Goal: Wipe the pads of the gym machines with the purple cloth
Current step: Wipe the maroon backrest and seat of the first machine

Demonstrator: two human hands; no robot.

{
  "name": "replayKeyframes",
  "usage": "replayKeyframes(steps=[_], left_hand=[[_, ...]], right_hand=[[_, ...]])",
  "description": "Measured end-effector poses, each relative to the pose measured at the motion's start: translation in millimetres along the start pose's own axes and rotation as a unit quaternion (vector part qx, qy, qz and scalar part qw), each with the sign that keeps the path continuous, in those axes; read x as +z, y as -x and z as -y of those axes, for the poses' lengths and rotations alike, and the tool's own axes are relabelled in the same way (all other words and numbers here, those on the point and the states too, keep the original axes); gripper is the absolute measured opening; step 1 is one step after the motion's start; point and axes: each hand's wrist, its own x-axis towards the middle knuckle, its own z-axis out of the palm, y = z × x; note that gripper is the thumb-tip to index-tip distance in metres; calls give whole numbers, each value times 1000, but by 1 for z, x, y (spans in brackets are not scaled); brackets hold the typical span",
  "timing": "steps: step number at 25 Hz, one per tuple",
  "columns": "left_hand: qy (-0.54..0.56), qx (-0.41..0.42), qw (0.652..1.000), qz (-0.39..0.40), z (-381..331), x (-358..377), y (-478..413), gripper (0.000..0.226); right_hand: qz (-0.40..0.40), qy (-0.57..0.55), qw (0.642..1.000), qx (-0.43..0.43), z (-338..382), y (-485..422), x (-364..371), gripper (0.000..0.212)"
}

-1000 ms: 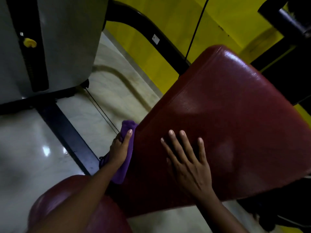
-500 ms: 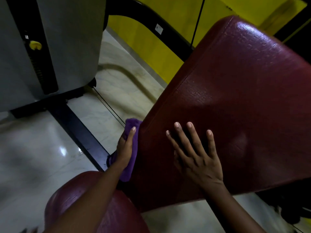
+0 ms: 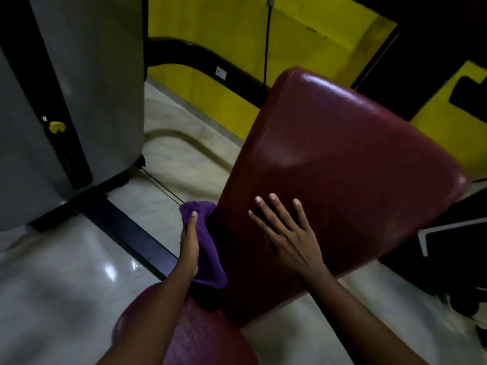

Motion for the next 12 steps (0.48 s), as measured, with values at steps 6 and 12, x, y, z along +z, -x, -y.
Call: replayKeyframes(steps=[6, 12], left_hand=[[-74, 26, 997, 22, -79, 6, 102, 46], [-145, 0, 976, 160, -129, 25, 201, 47]], right_hand=[[19, -540, 787, 296, 45, -7, -80, 46], [5, -692, 571, 440, 82, -31, -157, 50]])
